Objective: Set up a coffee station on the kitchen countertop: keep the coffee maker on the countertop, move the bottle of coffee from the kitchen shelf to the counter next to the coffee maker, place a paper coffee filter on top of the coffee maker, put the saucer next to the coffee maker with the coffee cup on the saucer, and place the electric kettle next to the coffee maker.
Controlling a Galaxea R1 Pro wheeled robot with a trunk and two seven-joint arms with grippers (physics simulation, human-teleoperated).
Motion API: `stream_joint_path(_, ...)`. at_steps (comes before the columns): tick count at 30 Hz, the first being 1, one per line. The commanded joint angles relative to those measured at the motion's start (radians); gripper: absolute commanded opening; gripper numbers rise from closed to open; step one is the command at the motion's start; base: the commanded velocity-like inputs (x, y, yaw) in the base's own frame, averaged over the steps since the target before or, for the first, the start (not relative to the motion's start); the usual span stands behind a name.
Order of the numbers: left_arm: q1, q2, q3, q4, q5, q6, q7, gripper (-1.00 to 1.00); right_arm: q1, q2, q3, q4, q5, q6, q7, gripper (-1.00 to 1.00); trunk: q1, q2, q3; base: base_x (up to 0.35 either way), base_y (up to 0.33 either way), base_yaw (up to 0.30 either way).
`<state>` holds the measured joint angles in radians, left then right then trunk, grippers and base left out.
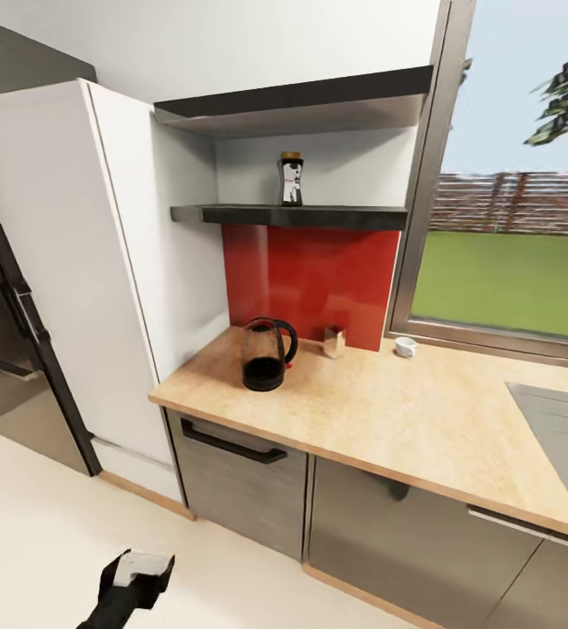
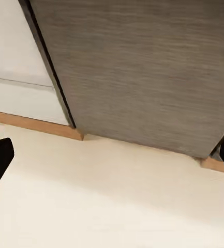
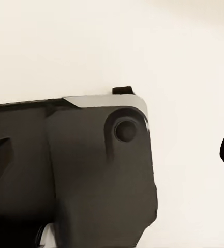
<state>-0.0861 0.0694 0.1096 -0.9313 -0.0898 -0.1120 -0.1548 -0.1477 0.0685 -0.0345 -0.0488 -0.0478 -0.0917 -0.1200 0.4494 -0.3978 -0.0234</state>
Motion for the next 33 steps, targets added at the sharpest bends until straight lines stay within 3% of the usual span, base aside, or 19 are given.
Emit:
stream_joint_path(1, -0.004, -0.002, 0.003, -0.125, -0.009, 0.108, -0.045, 1.0, -0.001, -0.004, -0.049, 0.001, -0.004, -0.005, -0.001, 1.0, 0.001, -0.002, -0.003, 0.0, 0.0, -0.062)
stream_joint_path(7, -0.083, -0.02, 0.002, -0.264, -0.008, 0.186, -0.06, 1.0, -0.001, -0.008, -0.072, 0.0, -0.002, -0.004, 0.0, 1.0, 0.001, -0.002, -0.003, 0.0, 0.0, -0.017)
stream_joint_path(9, -0.167, -0.05, 0.002, -0.291, -0.008, 0.216, -0.059, 1.0, -0.001, -0.008, -0.073, -0.007, -0.003, -0.002, 0.001, 1.0, 0.001, -0.002, -0.003, 0.0, 0.0, -0.001)
stream_joint_path(11, -0.2, -0.06, 0.001, -0.298, -0.008, 0.243, -0.058, 1.0, -0.001, -0.007, -0.073, -0.013, -0.002, -0.002, 0.001, 1.0, 0.001, -0.002, -0.003, 0.0, 0.0, 0.0)
stream_joint_path(12, -0.278, -0.077, 0.001, -0.306, -0.009, 0.309, -0.058, 1.0, -0.001, -0.006, -0.072, -0.017, -0.002, -0.003, 0.001, 1.0, 0.001, -0.002, -0.003, 0.0, 0.0, 0.0)
stream_joint_path(13, -0.395, -0.095, -0.001, -0.312, -0.009, 0.4, -0.058, 1.0, -0.001, -0.004, -0.072, -0.019, -0.002, -0.005, 0.0, 1.0, 0.001, -0.002, -0.003, 0.0, 0.0, 0.0)
stream_joint_path(14, -0.427, -0.099, -0.004, -0.313, -0.01, 0.426, -0.058, 1.0, -0.001, -0.004, -0.072, -0.019, -0.002, -0.005, 0.0, 1.0, 0.001, -0.002, -0.003, 0.0, 0.0, 0.0)
stream_joint_path(15, -0.51, -0.112, -0.017, -0.315, -0.011, 0.499, -0.058, 1.0, -0.001, -0.003, -0.072, -0.02, -0.003, -0.006, 0.0, 1.0, 0.001, -0.002, -0.003, 0.0, 0.0, 0.0)
stream_joint_path(16, -0.625, -0.122, -0.056, -0.315, -0.012, 0.609, -0.057, 1.0, -0.001, -0.003, -0.071, -0.021, -0.003, -0.007, 0.0, 1.0, 0.001, -0.002, -0.003, 0.0, 0.0, 0.0)
stream_joint_path(17, -0.689, -0.126, -0.083, -0.316, -0.012, 0.665, -0.055, 1.0, -0.001, -0.003, -0.071, -0.021, -0.003, -0.007, 0.0, 1.0, 0.001, -0.002, -0.003, 0.0, 0.0, 0.0)
stream_joint_path(23, -0.897, -0.157, -0.12, -0.291, -0.009, 0.814, -0.053, 1.0, -0.001, -0.003, -0.069, -0.02, -0.002, -0.009, 0.0, 1.0, 0.001, -0.002, -0.003, 0.0, 0.0, 0.0)
stream_joint_path(29, -1.072, -0.2, -0.124, -0.195, -0.009, 0.875, -0.051, 1.0, -0.001, -0.002, -0.068, -0.02, -0.001, -0.01, 0.0, 1.0, 0.001, -0.002, -0.003, 0.0, 0.0, 0.0)
stream_joint_path(31, -1.164, -0.22, -0.124, -0.124, -0.009, 0.895, -0.05, 1.0, -0.001, -0.002, -0.068, -0.02, 0.0, -0.01, 0.001, 1.0, 0.001, -0.002, -0.003, 0.0, 0.0, 0.0)
stream_joint_path(33, -1.208, -0.226, -0.124, -0.09, -0.009, 0.906, -0.05, 1.0, -0.001, -0.001, -0.068, -0.02, 0.0, -0.011, 0.001, 1.0, 0.001, -0.002, -0.003, 0.0, 0.0, 0.0)
